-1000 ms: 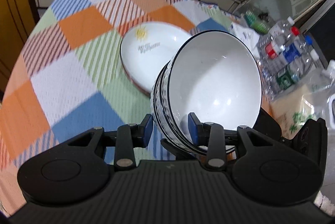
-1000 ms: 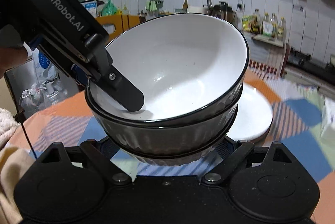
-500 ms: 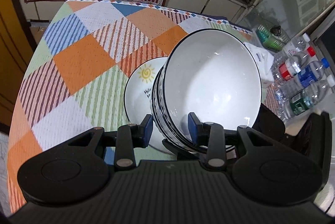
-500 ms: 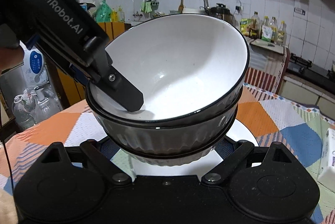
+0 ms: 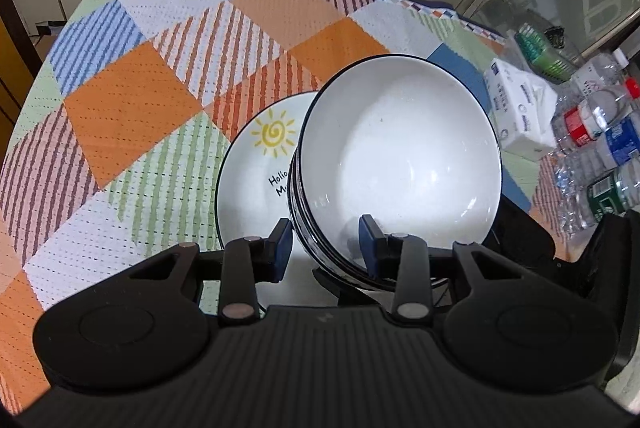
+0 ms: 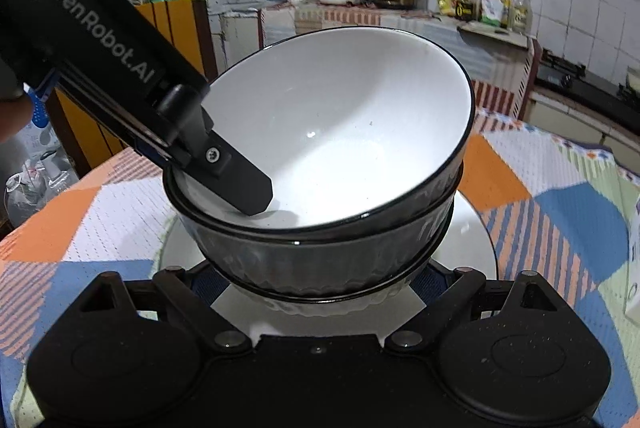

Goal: Organize plates and bowls
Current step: 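Carry the bowl stack over the sun plate stack, then lower the bowl stack onto the sun plate and open the left gripper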

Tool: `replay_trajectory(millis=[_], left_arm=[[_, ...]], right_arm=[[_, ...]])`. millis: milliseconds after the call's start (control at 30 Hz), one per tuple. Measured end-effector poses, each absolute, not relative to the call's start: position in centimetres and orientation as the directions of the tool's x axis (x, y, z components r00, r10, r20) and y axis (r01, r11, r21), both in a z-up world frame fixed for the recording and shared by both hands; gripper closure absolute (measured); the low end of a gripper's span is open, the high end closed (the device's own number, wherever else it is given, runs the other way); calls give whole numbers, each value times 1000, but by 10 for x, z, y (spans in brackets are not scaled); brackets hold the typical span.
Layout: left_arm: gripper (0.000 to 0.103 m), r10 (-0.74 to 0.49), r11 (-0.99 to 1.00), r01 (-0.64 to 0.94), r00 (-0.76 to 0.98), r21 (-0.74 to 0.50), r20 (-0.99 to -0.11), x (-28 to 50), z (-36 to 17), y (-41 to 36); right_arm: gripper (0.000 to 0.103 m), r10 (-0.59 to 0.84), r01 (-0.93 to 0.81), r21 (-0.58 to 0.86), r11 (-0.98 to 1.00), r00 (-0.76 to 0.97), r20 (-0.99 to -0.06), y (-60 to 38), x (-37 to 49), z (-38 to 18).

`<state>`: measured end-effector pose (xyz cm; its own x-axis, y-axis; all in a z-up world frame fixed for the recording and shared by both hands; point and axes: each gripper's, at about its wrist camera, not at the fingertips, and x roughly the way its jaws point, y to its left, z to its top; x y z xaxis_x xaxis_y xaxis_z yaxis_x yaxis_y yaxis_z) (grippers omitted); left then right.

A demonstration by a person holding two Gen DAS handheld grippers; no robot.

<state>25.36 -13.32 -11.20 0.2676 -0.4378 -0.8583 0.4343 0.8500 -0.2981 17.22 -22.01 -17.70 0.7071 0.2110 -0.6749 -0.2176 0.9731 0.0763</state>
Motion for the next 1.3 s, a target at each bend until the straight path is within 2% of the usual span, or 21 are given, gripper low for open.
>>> replay_trajectory(millis=[667,733,800,833,967,1100,1300], left_arm=[[66,-463,849,421,303,-319,-833,256,-118,-139],[63,-462,853,418,331,-311,-823,253,-119,-137],[55,-454,862,413,366,-296,-812,247,-120,-135],[47,-442,869,404,375,-286,-815,245,-120,-134],[43,-421,877,411,406,-249,-812,239,-111,-133],[36,-438,875,406,431,-264,-789,229,-93,-124],[29,-470,867,398,450,-301,-759,204,-62,-100]], right_arm=[[8,173,-133,113,985,706,-687,-227,179,-182],[8,168,-119,119,986,700,-694,-227,179,-182],[7,139,-103,94,990,683,-717,-225,179,-182],[7,115,-97,67,993,673,-730,-222,179,-181],[7,-10,-89,-85,992,629,-777,-212,174,-169],[7,44,-86,-12,996,620,-783,-219,160,-147],[7,44,-5,53,999,648,-761,-232,128,-117]])
